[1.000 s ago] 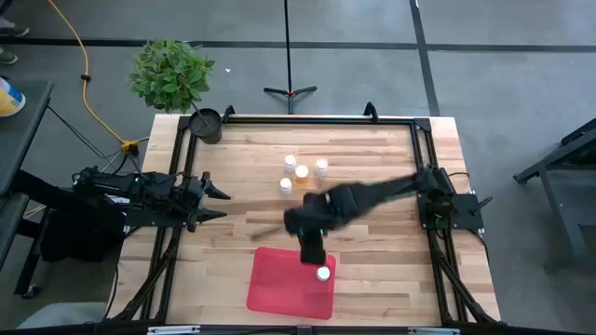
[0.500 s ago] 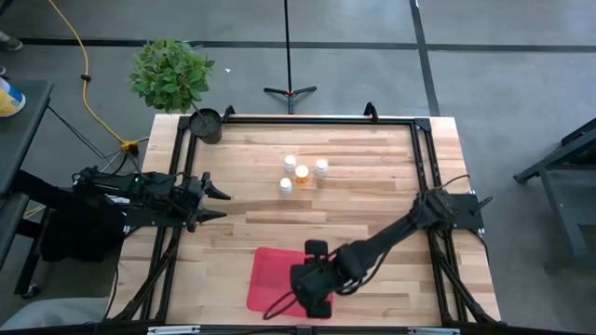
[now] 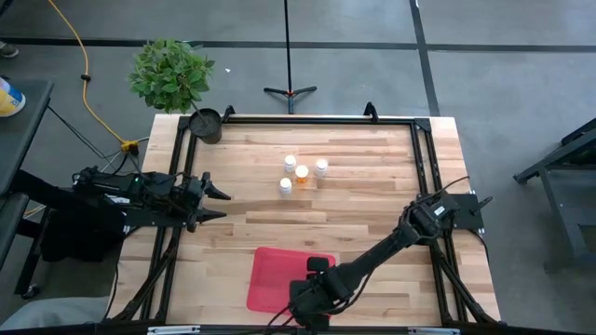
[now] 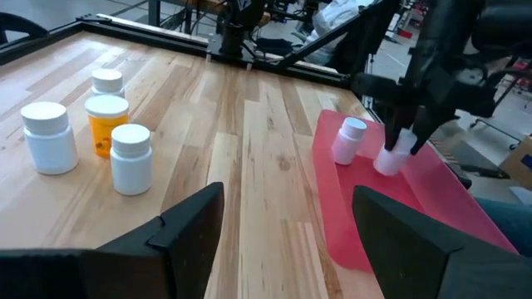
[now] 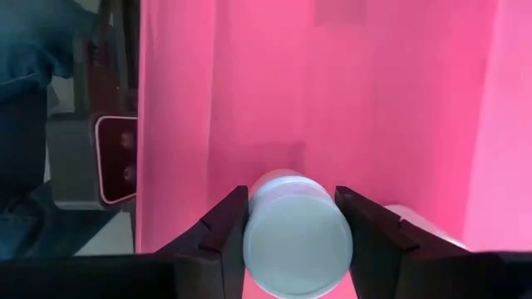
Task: Pick and place pill bottles into a basket
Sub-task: Put the white pill bottle into the red bin
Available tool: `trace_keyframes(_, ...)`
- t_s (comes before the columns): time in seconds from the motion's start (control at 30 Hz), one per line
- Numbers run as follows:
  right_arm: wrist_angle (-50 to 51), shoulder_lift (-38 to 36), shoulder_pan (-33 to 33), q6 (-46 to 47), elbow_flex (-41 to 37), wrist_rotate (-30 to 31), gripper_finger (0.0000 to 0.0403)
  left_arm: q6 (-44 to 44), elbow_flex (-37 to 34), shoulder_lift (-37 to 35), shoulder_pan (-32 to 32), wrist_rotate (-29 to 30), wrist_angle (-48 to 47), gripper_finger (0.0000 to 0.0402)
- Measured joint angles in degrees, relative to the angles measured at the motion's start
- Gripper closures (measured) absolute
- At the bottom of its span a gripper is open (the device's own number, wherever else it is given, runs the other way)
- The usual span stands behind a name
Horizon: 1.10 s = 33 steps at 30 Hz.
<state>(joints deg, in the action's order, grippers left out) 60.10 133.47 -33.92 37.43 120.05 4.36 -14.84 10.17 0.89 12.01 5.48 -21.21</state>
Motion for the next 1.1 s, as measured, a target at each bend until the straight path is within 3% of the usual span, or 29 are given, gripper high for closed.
trace_keyframes(0.4,1.0,0.48,-1.46,2.63,0.0,2.3,0.0257,-0.47,0.0,-0.02,0.0,0.02,-1.87,0.0103)
trace_keyframes(0.73,1.24,0.48,-1.46,2.64,0.0,1.28,0.0151,-0.48,0.0,0.0,0.0,0.02,-1.77,0.0103)
trace_keyframes(1.1,1.49,0.48,-1.02,0.8,0.0,1.1,0.0141,-0.49,0.0,0.0,0.0,0.02,-1.76,0.0103)
